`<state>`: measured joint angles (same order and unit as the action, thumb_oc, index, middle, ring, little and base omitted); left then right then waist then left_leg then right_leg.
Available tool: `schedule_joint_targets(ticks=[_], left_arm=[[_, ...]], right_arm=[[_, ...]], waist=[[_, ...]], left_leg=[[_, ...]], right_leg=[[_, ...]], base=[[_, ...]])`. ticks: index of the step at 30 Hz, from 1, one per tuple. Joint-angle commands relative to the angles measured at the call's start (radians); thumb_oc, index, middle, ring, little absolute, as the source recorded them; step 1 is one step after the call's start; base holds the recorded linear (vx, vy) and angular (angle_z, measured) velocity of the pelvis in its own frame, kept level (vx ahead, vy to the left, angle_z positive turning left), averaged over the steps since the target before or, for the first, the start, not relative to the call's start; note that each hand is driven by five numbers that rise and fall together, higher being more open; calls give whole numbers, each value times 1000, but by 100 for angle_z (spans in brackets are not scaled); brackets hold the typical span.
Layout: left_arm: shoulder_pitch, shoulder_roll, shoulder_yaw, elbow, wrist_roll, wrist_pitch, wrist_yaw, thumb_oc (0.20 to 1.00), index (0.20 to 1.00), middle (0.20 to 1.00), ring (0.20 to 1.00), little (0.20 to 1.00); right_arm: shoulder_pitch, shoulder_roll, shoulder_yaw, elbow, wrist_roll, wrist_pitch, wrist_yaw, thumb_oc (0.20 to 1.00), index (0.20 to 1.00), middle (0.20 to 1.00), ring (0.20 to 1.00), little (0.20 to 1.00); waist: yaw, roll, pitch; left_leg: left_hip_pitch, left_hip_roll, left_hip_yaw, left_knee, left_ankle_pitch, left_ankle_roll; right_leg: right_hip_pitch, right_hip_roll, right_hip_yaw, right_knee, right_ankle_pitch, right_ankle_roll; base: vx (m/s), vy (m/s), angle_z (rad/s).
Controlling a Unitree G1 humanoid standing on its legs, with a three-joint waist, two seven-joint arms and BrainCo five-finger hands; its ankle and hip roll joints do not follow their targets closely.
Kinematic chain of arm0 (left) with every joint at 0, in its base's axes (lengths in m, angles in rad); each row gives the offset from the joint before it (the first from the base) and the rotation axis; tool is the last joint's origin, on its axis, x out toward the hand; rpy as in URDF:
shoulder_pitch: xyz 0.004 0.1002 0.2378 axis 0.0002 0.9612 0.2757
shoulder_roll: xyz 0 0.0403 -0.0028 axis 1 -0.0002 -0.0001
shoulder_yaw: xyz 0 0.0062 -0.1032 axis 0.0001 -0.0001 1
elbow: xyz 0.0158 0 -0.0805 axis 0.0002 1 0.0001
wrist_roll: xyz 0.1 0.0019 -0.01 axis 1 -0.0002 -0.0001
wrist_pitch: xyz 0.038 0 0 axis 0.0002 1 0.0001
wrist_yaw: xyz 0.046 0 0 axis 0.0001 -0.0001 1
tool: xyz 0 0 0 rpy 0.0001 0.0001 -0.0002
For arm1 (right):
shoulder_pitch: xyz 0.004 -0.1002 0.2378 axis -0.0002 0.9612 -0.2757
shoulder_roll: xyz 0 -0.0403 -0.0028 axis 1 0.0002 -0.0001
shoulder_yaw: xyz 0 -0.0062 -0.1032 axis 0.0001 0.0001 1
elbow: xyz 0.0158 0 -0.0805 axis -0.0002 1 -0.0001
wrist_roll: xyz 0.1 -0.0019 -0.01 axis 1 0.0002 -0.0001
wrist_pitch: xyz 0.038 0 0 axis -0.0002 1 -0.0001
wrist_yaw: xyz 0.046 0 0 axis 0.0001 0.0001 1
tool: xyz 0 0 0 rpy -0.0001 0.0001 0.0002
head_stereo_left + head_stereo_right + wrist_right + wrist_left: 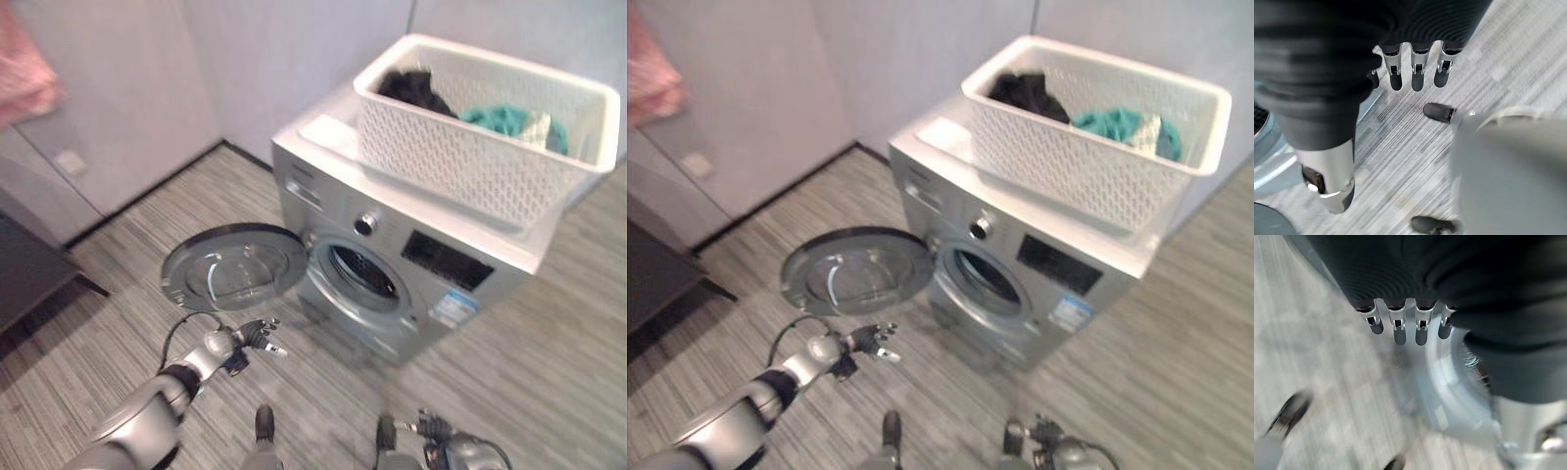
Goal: Grab the laundry basket,head to the washer,open it,put in the laundry and shut it.
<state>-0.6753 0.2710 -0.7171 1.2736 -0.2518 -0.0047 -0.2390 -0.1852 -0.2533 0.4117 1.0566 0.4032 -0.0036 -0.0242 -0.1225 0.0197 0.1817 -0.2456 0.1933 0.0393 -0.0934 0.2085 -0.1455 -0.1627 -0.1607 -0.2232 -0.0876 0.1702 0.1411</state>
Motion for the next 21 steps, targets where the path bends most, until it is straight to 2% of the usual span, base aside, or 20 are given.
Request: schedule_joint_targets(ticks=[1,3,4,5,6,7,9,11,13,14,21], left_arm=[[-190,86,120,116,36,18,60,1000,1000,1000,1000,1000],[-231,122,166,188,82,40,98,1000,1000,1000,1000,1000],[-283,191,206,253,147,57,170,1000,1000,1000,1000,1000],[-283,191,206,253,147,57,170,1000,1000,1000,1000,1000],[-323,236,226,276,170,63,222,1000,1000,1000,1000,1000],[-383,304,287,287,158,66,302,1000,1000,1000,1000,1000],[-426,369,330,264,117,48,362,1000,1000,1000,1000,1000],[-466,417,321,246,105,33,408,1000,1000,1000,1000,1000],[-475,430,319,239,100,28,426,1000,1000,1000,1000,1000],[-471,430,320,236,98,27,428,1000,1000,1000,1000,1000],[-435,431,315,217,104,15,438,1000,1000,1000,1000,1000]], right_arm=[[-89,-17,-34,-121,67,-58,-46,1000,1000,1000,1000,1000],[-88,-28,-34,-171,72,-62,-56,1000,1000,1000,1000,1000],[-66,-41,-46,-245,82,-71,-66,1000,1000,1000,1000,1000],[-66,-41,-46,-245,82,-71,-66,1000,1000,1000,1000,1000],[-49,-48,-53,-288,91,-82,-73,1000,1000,1000,1000,1000],[-21,-50,-61,-375,117,-113,-98,1000,1000,1000,1000,1000],[22,-58,-69,-491,129,-149,-132,1000,1000,1000,1000,1000],[70,-75,-70,-546,116,-164,-133,1000,1000,1000,1000,1000],[87,-79,-62,-549,113,-169,-132,1000,1000,1000,1000,1000],[96,-80,-58,-545,111,-167,-129,1000,1000,1000,1000,1000],[130,-83,-51,-478,114,-158,-104,1000,1000,1000,1000,1000]], waist=[[-6,-34,84],[-21,-56,93],[-34,-81,106],[-34,-81,106],[-40,-94,115],[-51,-119,136],[-64,-140,160],[-71,-144,174],[-73,-148,177],[-71,-147,174],[-55,-143,160]], left_leg=[[31,7,71,6,-97,10],[15,15,81,6,-90,6],[-1,22,87,6,-84,3],[-1,22,87,6,-84,3],[-12,26,89,6,-79,0],[-41,32,90,6,-75,-6],[-99,37,85,6,-63,-16],[-161,42,71,6,-51,-26],[-183,46,66,6,-46,-31],[-171,51,65,6,-67,-40],[-154,62,71,6,-73,-43]], right_leg=[[-26,-22,65,54,-125,11],[-49,-19,71,47,-109,11],[-68,-16,78,41,-96,13],[-68,-16,78,41,-96,13],[-76,-14,79,36,-90,12],[-102,-11,80,29,-75,15],[-144,-8,69,16,-59,22],[-186,-6,53,5,-50,25],[-203,-1,47,3,-47,25],[-190,5,50,1,-65,30],[-174,7,42,0,-73,30]], base=[[-17,-3,-26],[-16,-12,-27],[-20,-14,-16],[-19,-23,-13],[-44,-57,-8],[-53,-78,-13],[-86,-89,-4],[-83,-107,12],[0,-75,13],[72,-49,13],[22,-8,14]])
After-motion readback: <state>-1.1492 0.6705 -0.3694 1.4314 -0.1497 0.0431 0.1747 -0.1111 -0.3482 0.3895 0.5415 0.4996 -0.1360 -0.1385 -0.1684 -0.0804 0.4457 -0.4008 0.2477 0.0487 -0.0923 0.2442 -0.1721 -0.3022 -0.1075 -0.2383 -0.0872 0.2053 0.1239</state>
